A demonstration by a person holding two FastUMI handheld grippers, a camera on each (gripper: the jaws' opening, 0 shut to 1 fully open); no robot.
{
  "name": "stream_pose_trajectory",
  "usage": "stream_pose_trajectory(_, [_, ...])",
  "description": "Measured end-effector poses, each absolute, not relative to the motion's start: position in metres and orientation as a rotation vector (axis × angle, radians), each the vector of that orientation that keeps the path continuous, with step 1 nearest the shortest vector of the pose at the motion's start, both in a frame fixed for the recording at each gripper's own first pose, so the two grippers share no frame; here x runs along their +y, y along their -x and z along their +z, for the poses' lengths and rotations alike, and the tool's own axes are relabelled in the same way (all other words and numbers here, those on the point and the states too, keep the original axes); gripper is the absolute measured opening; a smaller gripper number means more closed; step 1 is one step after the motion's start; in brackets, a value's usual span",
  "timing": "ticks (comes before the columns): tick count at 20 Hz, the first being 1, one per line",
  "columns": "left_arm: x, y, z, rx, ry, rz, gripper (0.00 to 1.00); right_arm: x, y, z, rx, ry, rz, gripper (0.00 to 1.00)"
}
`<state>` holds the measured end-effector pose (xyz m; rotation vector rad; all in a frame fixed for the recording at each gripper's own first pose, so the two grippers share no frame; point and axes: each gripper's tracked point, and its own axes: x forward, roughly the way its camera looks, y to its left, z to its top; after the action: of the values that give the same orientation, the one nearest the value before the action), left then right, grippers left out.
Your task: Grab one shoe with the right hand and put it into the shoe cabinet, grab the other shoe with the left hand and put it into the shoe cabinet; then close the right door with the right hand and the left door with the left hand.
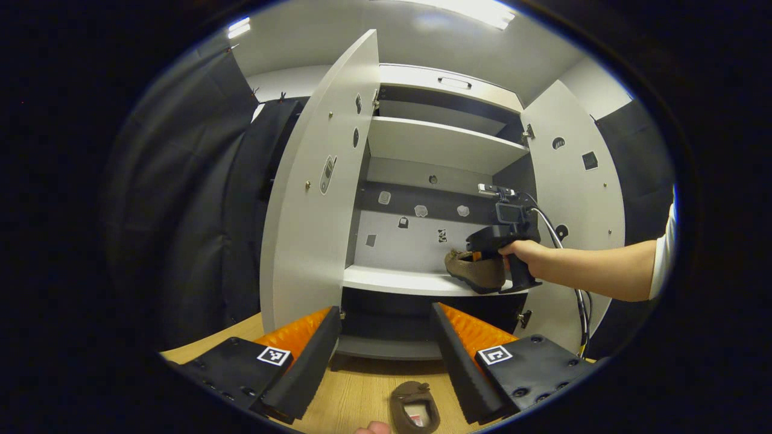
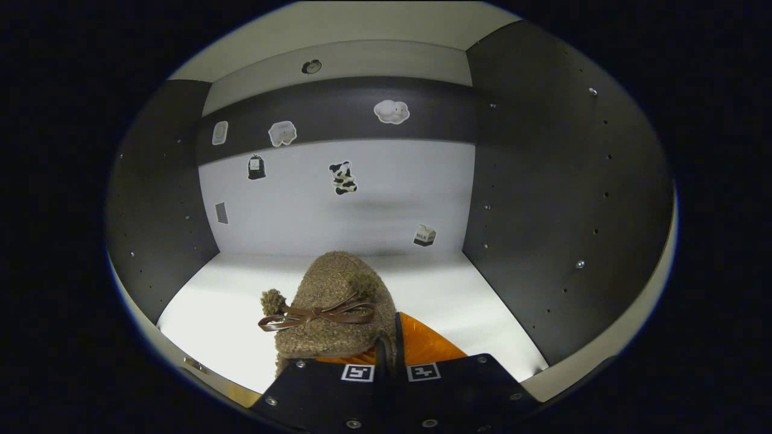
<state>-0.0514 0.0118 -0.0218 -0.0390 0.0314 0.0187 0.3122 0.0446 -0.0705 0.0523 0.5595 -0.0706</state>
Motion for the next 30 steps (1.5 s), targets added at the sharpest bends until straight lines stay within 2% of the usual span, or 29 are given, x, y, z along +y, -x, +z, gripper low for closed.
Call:
stream_pose_trajectory(1, [0.012,0.052,-0.023,0.033,0.035,0.020,0.99,0.043,-0.314,-0.071,0.569,-0.076,-0.080,0.06])
stream_pose_trajectory(5, [0.014,0.054,-0.030,0.052,0.032,0.025,0.97,0.032,-0.320,-0.086,0.635,-0.117,-0.114,0.07])
stream_pose_trajectory(8, [0.019,0.054,-0.032,0.057,0.032,0.033,0.97,0.030,-0.323,-0.085,0.649,-0.142,-0.110,0.18])
stream_pose_trajectory(13, [0.022,0.056,-0.033,0.059,0.034,0.045,0.97,0.030,-0.310,-0.077,0.665,-0.139,-0.084,0.26])
stream_pose_trajectory(14, [0.021,0.057,-0.033,0.059,0.035,0.044,0.97,0.030,-0.307,-0.075,0.667,-0.137,-0.074,0.36])
stream_pose_trajectory(15, [0.021,0.058,-0.033,0.058,0.035,0.044,0.97,0.030,-0.304,-0.071,0.663,-0.129,-0.067,0.41])
stream_pose_trajectory(16, [0.020,0.058,-0.032,0.055,0.036,0.043,0.97,0.030,-0.301,-0.064,0.650,-0.120,-0.060,0.53])
stream_pose_trajectory(17, [0.019,0.058,-0.032,0.054,0.037,0.042,0.97,0.032,-0.297,-0.056,0.631,-0.118,-0.048,0.54])
stream_pose_trajectory(18, [0.018,0.059,-0.032,0.054,0.038,0.040,0.97,0.033,-0.294,-0.047,0.613,-0.118,-0.040,0.70])
stream_pose_trajectory(20, [0.017,0.059,-0.032,0.054,0.041,0.035,0.97,0.033,-0.283,-0.034,0.587,-0.092,-0.029,0.78])
stream_pose_trajectory(21, [0.016,0.059,-0.032,0.052,0.042,0.034,0.94,0.034,-0.276,-0.029,0.572,-0.073,-0.016,0.81])
stream_pose_trajectory(24, [0.014,0.060,-0.032,0.052,0.044,0.029,0.97,0.041,-0.258,0.005,0.490,-0.058,0.022,0.91])
stream_pose_trajectory(30, [0.007,0.064,-0.035,0.065,0.056,0.008,0.97,0.055,-0.200,0.057,0.341,-0.101,0.118,0.93])
